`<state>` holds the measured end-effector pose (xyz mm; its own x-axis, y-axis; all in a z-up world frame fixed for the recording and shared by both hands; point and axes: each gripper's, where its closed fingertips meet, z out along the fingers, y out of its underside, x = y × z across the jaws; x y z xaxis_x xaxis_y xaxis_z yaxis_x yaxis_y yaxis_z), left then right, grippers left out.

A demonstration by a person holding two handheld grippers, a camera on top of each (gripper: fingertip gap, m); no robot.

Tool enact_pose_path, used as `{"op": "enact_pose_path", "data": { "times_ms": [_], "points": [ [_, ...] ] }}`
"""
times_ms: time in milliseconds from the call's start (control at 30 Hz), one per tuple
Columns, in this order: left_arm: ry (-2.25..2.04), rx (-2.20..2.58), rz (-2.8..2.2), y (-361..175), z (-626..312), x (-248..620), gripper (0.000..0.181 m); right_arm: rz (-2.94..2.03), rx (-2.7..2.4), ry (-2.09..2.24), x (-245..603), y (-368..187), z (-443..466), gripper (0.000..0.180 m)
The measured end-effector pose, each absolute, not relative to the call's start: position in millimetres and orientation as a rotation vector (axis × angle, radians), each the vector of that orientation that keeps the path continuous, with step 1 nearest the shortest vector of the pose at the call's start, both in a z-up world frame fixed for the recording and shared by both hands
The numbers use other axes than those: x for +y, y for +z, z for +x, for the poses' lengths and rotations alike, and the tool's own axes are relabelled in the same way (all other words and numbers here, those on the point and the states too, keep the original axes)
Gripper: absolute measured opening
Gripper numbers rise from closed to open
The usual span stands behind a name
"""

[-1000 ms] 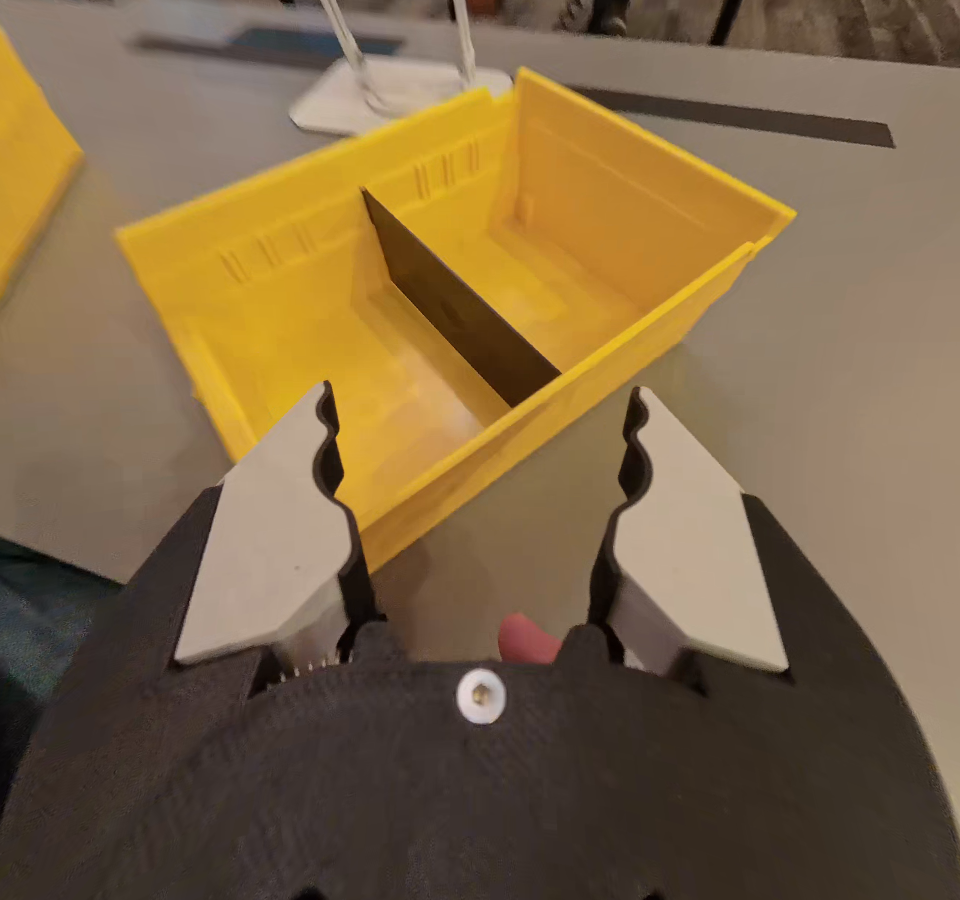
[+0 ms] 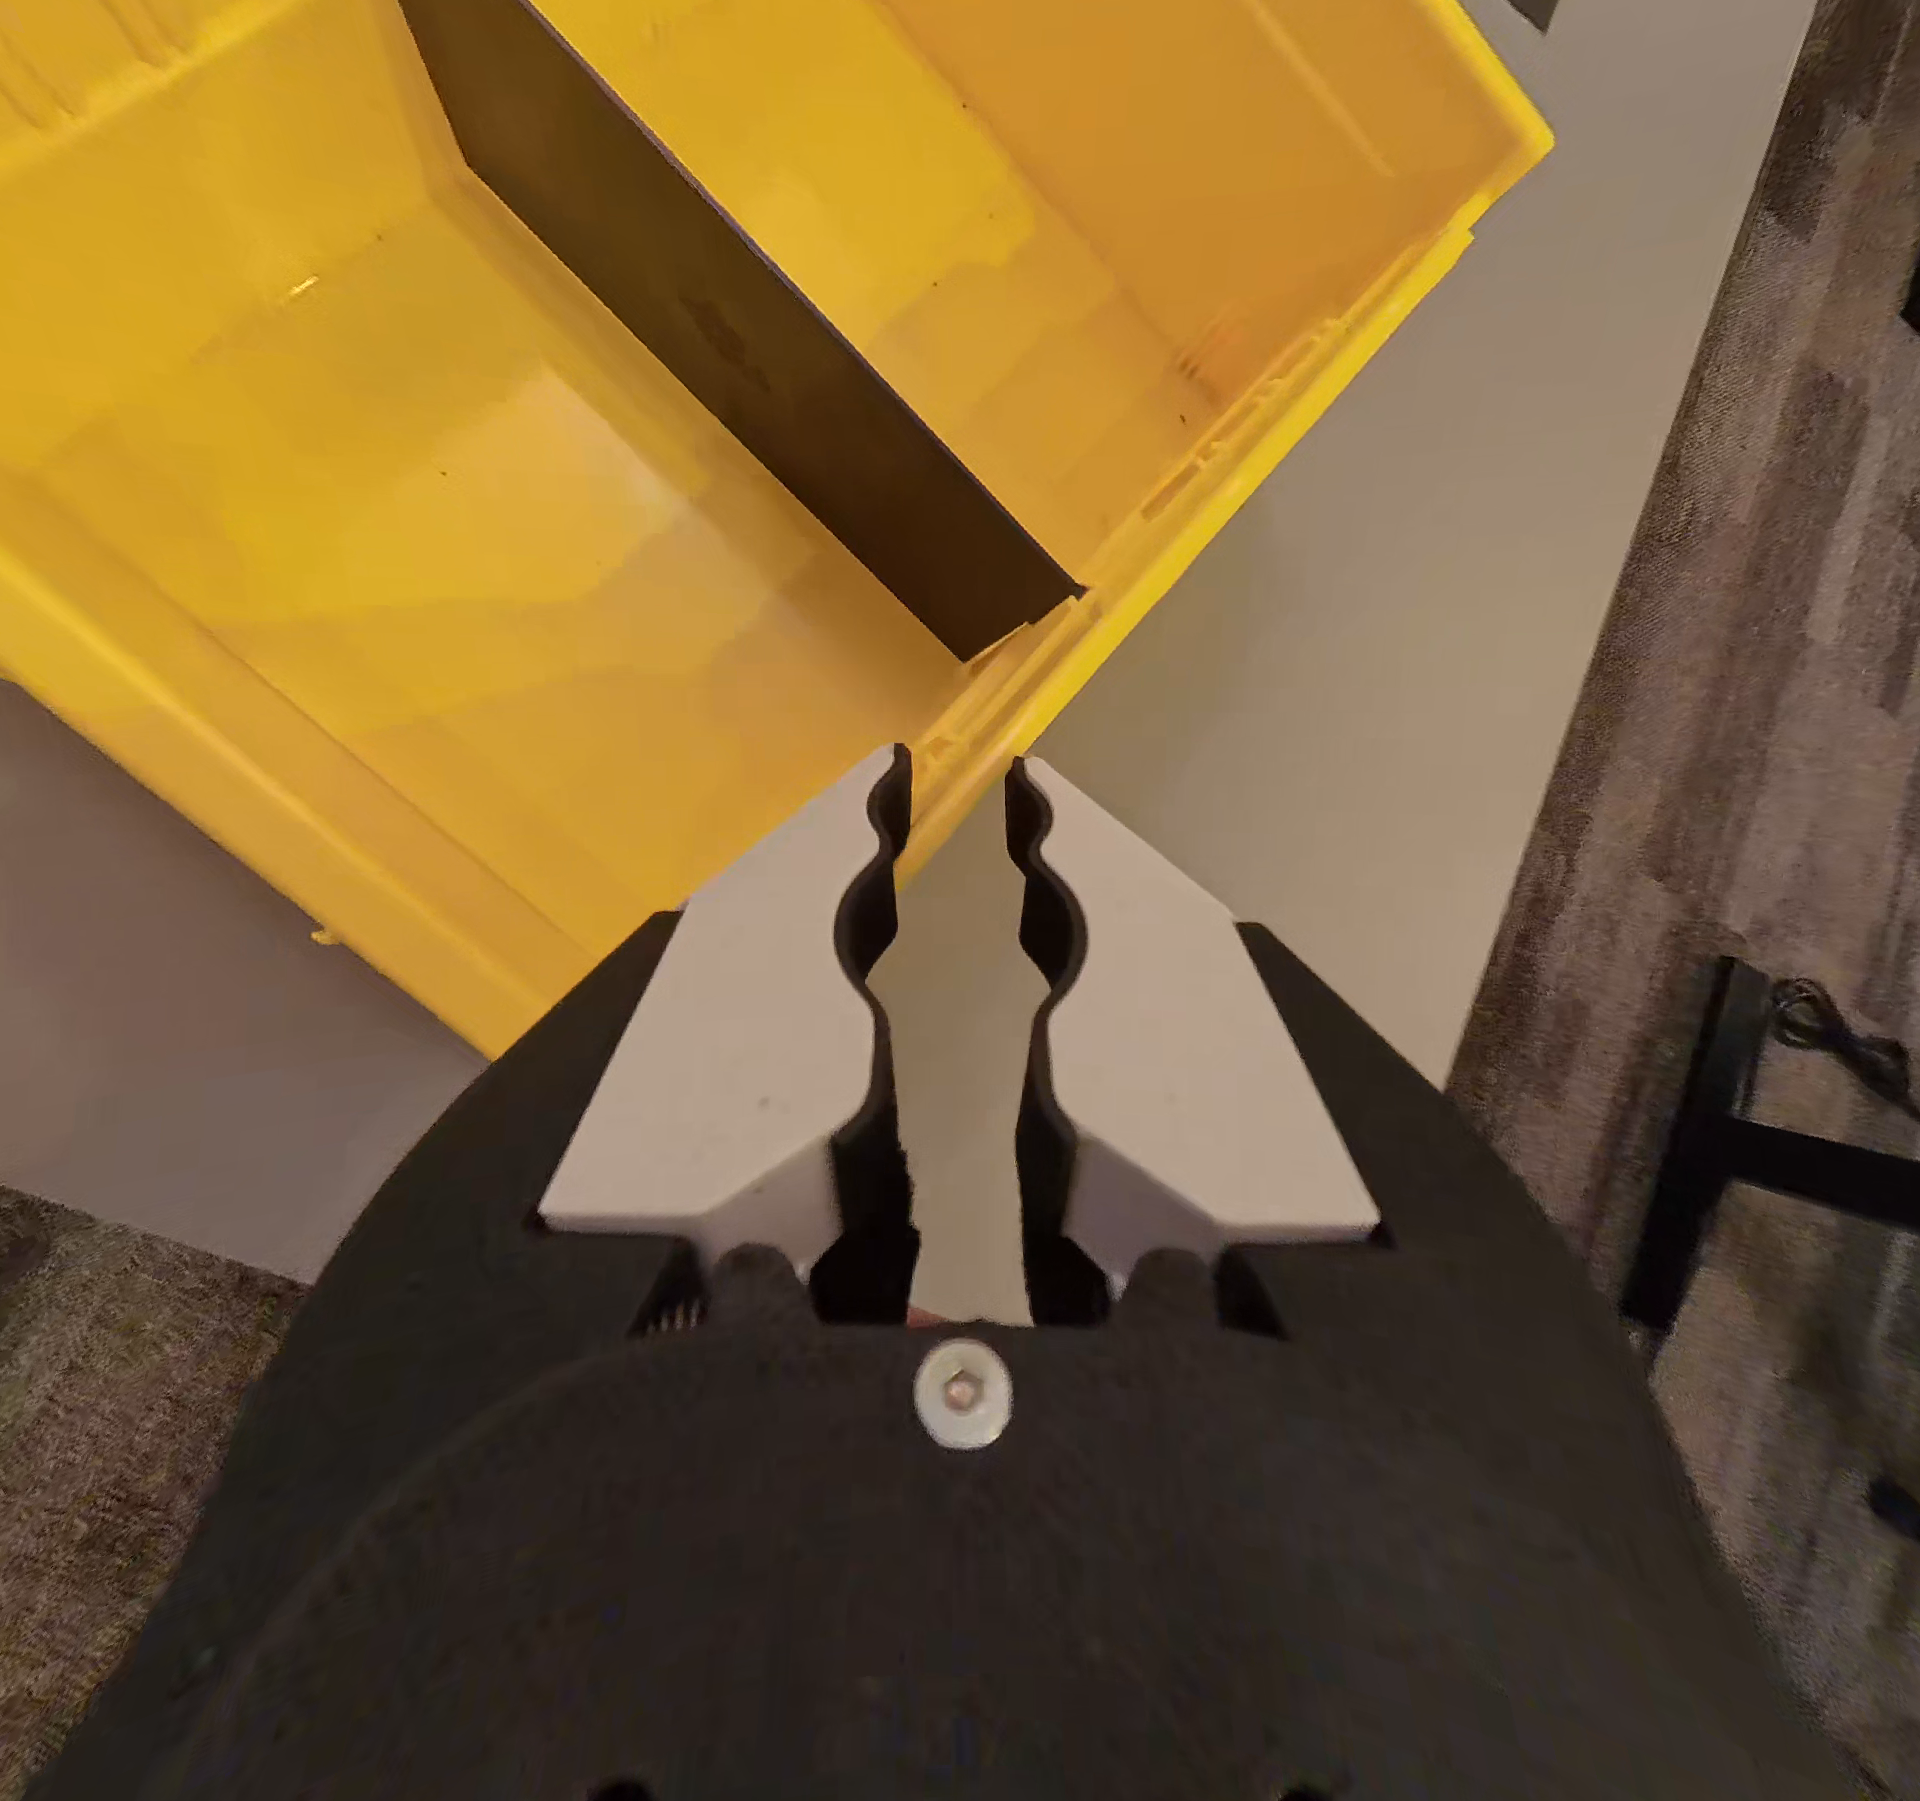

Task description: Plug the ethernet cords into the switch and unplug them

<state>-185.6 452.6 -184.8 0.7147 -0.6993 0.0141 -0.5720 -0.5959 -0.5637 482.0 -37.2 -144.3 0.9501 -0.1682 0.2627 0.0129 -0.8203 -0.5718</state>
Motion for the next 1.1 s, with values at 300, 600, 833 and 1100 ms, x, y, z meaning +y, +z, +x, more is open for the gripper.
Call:
{"op": "enact_pose_path", "data": {
  "times_ms": [300,600,833,1100],
  "points": [
    [-0.309,1.014,-2.347,-185.3,-190.1,478.3,0.005,-2.559,-0.028,-0.372,-70.1,-144.6,534.7,0.014],
    [-0.315,1.059,-2.332,-185.8,-201.1,492.4,0.005,-2.546,0.019,-0.339,-72.9,-144.4,544.8,0.013],
    [-0.267,1.083,-2.328,-186.1,-215.9,502.9,0.006,-2.583,0.01,-0.409,-74.8,-144.3,552.0,0.014],
    [-0.232,1.105,-2.292,-183.9,-221.6,509.1,0.007,-2.582,-0.003,-0.519,-73.4,-141.3,555.4,0.018]
  ]
}}
